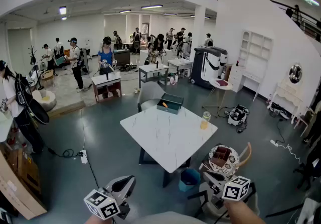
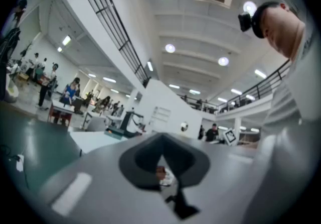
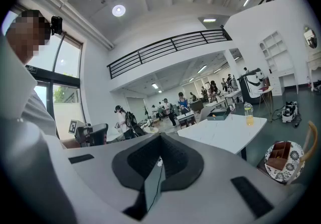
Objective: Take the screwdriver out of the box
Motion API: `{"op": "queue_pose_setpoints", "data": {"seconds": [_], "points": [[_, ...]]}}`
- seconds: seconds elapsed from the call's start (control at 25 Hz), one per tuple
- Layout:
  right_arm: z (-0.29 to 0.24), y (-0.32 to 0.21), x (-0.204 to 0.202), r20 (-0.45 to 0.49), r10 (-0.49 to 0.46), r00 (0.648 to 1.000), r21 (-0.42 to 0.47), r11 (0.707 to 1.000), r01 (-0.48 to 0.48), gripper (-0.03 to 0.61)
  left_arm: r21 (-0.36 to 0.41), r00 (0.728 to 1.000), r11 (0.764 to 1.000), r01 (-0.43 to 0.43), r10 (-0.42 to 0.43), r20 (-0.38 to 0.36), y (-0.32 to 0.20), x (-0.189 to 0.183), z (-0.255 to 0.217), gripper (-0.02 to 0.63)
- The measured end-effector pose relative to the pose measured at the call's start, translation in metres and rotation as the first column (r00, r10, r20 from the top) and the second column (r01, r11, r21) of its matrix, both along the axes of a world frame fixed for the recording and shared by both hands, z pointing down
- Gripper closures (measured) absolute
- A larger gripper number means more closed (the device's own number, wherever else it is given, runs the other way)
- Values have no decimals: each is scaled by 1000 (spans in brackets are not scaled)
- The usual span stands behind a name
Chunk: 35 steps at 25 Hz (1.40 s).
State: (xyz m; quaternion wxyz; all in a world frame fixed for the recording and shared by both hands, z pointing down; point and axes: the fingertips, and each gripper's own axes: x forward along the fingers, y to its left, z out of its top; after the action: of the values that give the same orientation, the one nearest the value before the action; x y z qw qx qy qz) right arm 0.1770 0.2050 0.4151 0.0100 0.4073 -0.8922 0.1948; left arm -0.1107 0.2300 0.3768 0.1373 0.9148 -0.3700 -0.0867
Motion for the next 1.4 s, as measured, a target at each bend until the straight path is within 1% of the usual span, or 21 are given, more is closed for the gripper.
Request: {"op": "queue_pose_setpoints", "data": {"seconds": [0.56,0.76,1.0,1.2,1.4], "points": [[2,-4,3,5,-11,1000,3,1000,11,571,5,1000,1000,-9,9,2,-3,8,0,617],[-1,-5,9,20,-7,1000,7,1000,7,571,2,1000,1000,-8,8,4,-4,17,-1,617],[-7,4,29,16,-10,1000,31,999,9,571,10,1000,1000,-20,20,16,3,42,-5,617],[-6,15,61,39,-14,999,36,999,12,571,9,1000,1000,-8,7,23,12,71,-7,617],[-4,24,87,70,-27,997,42,999,24,571,3,998,1000,0,0,57,25,102,-8,617]]}}
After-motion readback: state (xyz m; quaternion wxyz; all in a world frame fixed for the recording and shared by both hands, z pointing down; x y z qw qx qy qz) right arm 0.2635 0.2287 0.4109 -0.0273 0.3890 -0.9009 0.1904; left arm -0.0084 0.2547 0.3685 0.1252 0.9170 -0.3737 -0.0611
